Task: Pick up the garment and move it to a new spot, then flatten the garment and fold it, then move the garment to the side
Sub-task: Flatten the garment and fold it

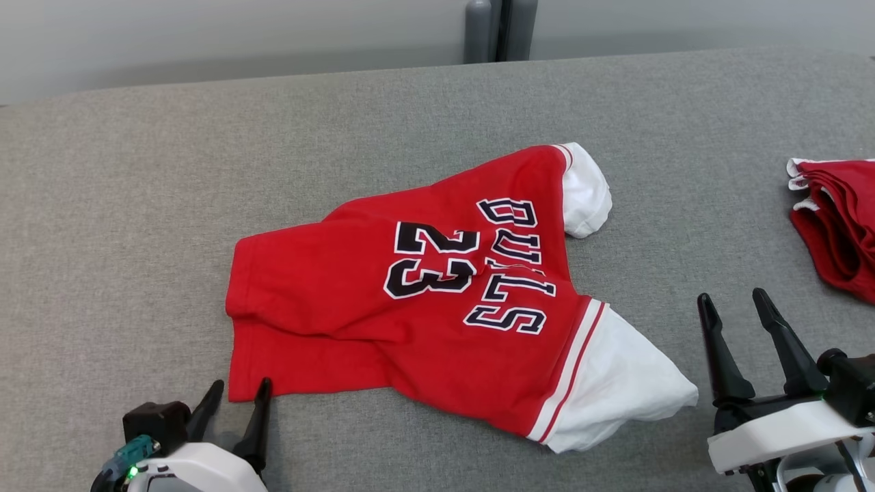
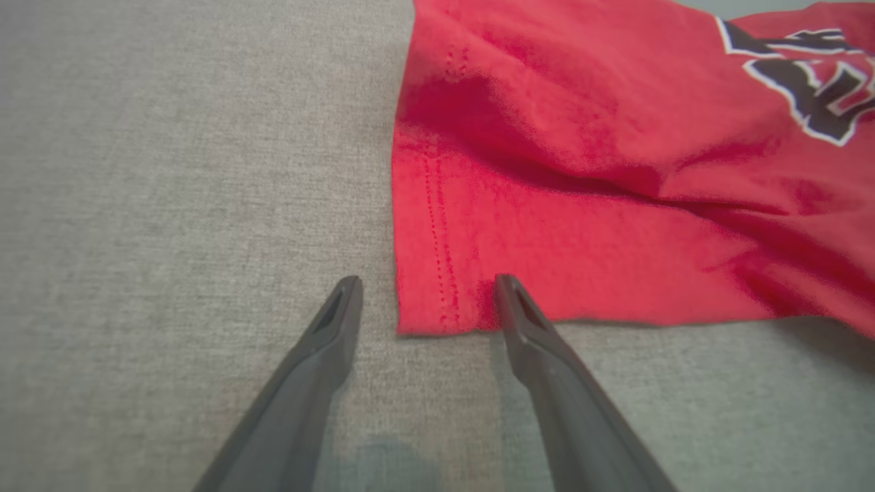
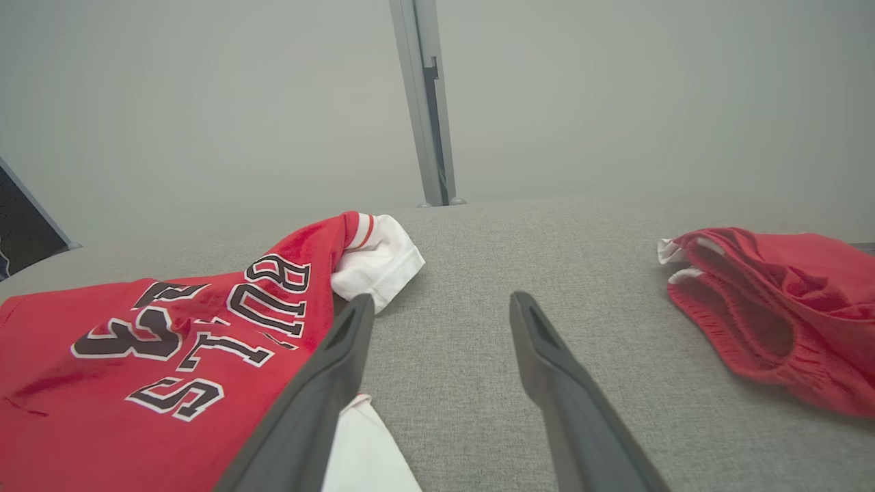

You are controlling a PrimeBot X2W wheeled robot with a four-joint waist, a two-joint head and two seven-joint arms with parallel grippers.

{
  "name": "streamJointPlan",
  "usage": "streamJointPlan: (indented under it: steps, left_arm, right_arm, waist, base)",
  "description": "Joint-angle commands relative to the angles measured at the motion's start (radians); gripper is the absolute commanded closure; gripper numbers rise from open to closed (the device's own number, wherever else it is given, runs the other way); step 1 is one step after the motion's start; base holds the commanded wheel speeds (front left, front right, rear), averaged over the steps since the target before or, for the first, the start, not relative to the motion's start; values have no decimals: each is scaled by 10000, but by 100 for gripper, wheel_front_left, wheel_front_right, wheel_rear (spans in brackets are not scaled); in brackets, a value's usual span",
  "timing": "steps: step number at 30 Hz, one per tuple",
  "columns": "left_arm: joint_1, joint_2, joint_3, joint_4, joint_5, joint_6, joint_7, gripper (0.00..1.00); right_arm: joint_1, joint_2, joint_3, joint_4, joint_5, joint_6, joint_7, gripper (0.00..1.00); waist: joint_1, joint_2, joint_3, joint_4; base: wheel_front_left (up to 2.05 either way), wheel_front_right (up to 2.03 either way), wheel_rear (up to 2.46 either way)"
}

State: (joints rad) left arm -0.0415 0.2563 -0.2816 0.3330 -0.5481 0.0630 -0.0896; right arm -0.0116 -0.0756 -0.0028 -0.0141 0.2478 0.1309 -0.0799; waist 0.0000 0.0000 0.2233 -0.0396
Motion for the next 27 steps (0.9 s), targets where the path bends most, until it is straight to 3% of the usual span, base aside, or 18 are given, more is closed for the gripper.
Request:
streamJointPlan:
  steps: [1,2,3,4,5,10,26,27]
  left_arm:
    - [-223,28,19,83,-60,-70,-3,0]
    - [-278,31,4,237,-85,-127,0,5]
    - [-328,31,3,334,-107,-185,-12,54]
    - [-372,29,-12,429,-147,-240,-32,92]
    - [-417,24,-18,528,-174,-283,-45,100]
    - [-608,55,-23,822,-184,-369,-163,100]
    - [-1194,8,-179,1280,-87,-466,-522,100]
    - [-1226,5,-181,1296,-83,-456,-565,100]
  right_arm:
    - [-97,-43,-66,39,51,-1,-68,0]
    - [-89,-41,-114,77,95,1,-71,0]
    - [-70,-36,-157,102,107,-1,-72,0]
    - [-21,-33,-238,145,130,1,-61,0]
    - [48,-36,-288,187,165,-1,-36,0]
    - [240,-96,-348,569,232,1,83,0]
    - [0,-88,1048,2760,893,-1,961,0]
    - [-16,-63,1084,2901,985,-1,1055,58]
  waist:
    - [0,0,77,-38]
    - [0,0,116,-52]
    - [0,0,158,-65]
    - [0,0,182,-71]
    - [0,0,205,-78]
    - [0,0,323,-113]
    - [0,0,847,89]
    - [0,0,865,94]
  base:
    - [0,0,0]
    - [0,0,0]
    - [0,0,0]
    - [0,0,0]
    - [0,0,0]
    - [0,0,0]
    - [0,0,0]
    - [0,0,0]
